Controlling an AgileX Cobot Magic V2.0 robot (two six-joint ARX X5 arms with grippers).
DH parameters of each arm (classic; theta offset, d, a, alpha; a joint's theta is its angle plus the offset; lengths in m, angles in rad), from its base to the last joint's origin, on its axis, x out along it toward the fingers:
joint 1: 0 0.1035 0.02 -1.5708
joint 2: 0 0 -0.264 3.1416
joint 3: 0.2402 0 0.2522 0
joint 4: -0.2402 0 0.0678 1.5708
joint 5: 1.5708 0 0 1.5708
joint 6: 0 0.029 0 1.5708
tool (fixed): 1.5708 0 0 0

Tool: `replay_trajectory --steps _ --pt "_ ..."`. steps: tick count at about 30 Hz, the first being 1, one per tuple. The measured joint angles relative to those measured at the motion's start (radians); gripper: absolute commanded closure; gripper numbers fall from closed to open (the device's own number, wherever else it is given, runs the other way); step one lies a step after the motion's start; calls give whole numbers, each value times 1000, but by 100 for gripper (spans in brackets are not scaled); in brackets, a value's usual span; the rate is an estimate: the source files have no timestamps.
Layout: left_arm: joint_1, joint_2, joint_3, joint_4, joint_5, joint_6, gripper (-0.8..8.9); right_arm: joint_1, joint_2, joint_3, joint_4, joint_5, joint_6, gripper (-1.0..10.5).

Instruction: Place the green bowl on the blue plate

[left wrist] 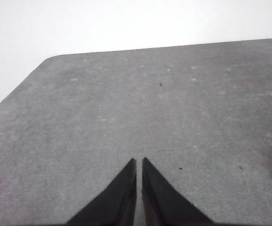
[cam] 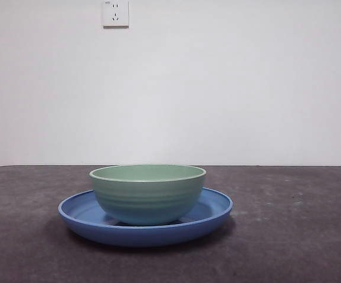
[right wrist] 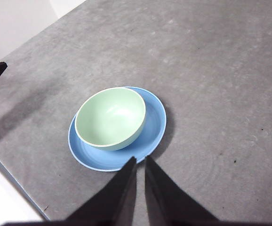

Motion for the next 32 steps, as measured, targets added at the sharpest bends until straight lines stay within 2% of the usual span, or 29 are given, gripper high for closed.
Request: replay_trajectory --steps 7,13,16,21,23,25,28,32 --pt "0 0 0 0 0 1 794 -2 -5 0 0 0 0 919" --pt "0 0 0 0 0 1 794 -86 -78 -31 39 -7 0 919" --pt "0 0 0 0 0 2 794 -151 -150 -113 152 14 -11 919" --pt "0 0 0 0 0 2 794 -270 -274 -359 460 33 -29 919" --pt "0 0 0 0 0 2 794 -298 -332 -465 545 69 -33 919" --pt "0 0 0 0 0 2 794 -322 -387 -559 605 150 -42 919" --pt "0 0 0 0 0 2 794 -349 -448 -656 648 281 -47 919" --pt "0 0 0 0 0 2 794 -360 -505 -726 667 389 -48 919"
